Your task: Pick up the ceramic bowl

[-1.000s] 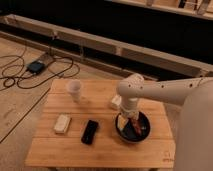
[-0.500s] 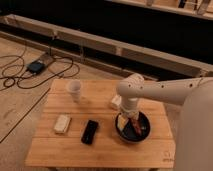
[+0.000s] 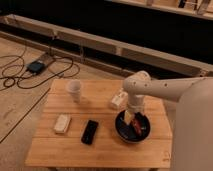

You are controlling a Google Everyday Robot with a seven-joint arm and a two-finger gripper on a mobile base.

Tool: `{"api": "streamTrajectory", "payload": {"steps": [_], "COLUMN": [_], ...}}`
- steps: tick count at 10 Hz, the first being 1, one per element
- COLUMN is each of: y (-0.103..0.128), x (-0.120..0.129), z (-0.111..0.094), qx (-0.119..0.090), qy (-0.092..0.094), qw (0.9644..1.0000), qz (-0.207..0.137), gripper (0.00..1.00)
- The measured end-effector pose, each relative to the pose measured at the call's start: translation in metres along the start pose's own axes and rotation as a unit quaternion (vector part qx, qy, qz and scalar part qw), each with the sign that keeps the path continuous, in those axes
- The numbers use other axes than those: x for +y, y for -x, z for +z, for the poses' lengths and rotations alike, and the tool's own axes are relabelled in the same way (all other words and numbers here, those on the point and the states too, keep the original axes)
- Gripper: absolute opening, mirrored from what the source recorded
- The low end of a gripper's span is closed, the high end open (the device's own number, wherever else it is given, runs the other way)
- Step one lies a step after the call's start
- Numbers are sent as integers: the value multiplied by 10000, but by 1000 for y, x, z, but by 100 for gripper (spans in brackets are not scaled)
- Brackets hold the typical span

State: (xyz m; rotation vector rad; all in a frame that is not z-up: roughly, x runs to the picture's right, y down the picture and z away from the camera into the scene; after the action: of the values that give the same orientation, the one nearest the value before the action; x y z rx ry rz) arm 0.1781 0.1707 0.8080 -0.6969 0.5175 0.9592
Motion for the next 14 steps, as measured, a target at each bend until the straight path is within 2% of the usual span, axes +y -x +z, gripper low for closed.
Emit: {"api": "streamTrajectory", "payload": {"steps": [4, 7, 12, 14], "y": [-5, -10, -4, -4], "x": [-54, -80, -90, -91], "z": [14, 30, 56, 62], "qx": [-9, -13, -172, -145], "qy": [19, 91, 446, 452], "qw": [9990, 9983, 9977, 9976], "qz": [457, 568, 483, 496], "gripper": [68, 68, 68, 64]}}
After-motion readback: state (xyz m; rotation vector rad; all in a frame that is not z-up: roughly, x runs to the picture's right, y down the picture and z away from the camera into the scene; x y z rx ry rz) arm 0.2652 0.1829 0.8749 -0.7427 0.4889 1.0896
